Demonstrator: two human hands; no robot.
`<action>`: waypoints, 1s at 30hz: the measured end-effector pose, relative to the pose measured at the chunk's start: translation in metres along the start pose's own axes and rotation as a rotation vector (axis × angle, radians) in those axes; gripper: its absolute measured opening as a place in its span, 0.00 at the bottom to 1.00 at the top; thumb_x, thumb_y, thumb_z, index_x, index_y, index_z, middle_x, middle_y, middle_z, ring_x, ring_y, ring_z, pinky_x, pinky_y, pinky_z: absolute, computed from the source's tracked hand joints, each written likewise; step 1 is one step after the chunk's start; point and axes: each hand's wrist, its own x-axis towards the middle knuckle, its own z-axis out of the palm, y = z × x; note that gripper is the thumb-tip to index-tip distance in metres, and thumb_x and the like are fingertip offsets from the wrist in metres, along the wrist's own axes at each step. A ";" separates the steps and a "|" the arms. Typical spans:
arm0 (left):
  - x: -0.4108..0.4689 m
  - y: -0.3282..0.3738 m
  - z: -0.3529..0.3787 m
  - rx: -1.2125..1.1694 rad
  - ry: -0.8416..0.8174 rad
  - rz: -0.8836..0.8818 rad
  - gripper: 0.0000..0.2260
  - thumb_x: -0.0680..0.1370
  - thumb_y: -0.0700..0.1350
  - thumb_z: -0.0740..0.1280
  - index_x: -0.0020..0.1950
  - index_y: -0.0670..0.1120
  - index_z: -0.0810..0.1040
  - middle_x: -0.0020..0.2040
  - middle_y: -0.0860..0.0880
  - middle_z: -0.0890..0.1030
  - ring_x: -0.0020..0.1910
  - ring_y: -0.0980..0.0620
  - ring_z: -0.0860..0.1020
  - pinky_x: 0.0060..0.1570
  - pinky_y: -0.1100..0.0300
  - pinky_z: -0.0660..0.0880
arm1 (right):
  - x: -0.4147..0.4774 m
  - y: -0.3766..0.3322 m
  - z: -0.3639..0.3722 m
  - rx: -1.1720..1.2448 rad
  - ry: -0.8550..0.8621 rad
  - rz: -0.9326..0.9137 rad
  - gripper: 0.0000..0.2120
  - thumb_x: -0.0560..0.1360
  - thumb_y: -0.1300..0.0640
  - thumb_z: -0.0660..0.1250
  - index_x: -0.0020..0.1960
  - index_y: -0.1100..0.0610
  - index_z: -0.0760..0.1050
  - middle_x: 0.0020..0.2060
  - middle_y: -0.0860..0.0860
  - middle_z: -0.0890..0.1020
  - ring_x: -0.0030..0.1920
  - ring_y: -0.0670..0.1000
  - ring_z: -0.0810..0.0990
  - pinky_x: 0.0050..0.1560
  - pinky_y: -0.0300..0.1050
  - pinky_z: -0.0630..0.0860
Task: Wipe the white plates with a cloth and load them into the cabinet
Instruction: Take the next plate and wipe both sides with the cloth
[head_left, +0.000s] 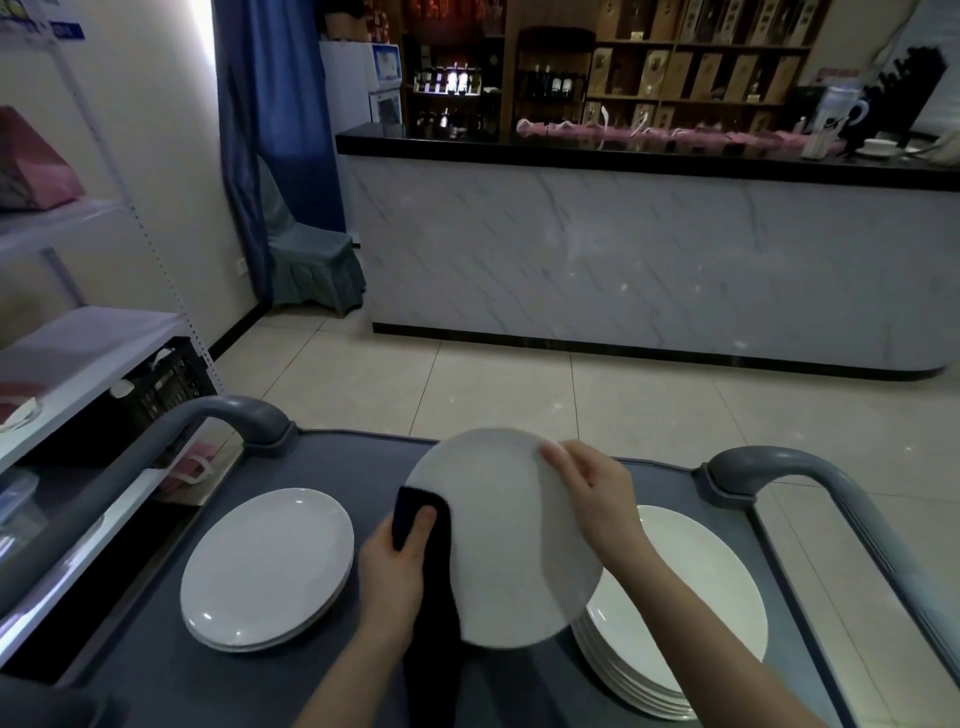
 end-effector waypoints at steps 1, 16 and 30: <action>-0.009 -0.008 0.005 -0.108 0.057 -0.105 0.07 0.78 0.47 0.69 0.44 0.46 0.81 0.38 0.50 0.85 0.38 0.51 0.80 0.41 0.55 0.77 | -0.001 0.000 0.001 0.046 0.056 0.043 0.18 0.80 0.50 0.64 0.33 0.53 0.70 0.26 0.43 0.70 0.30 0.43 0.66 0.33 0.35 0.63; 0.051 0.067 0.014 0.490 -0.447 0.341 0.07 0.74 0.49 0.73 0.42 0.45 0.82 0.35 0.49 0.82 0.33 0.56 0.76 0.36 0.62 0.72 | -0.006 -0.009 -0.006 -0.111 -0.055 -0.078 0.16 0.80 0.51 0.65 0.33 0.46 0.72 0.29 0.42 0.76 0.33 0.41 0.72 0.35 0.32 0.66; 0.035 0.036 0.005 0.261 -0.121 0.261 0.07 0.74 0.48 0.74 0.38 0.50 0.79 0.32 0.55 0.81 0.33 0.57 0.77 0.32 0.66 0.71 | -0.015 0.003 -0.003 0.085 0.157 0.114 0.20 0.79 0.47 0.64 0.30 0.51 0.69 0.25 0.42 0.69 0.28 0.42 0.66 0.30 0.32 0.64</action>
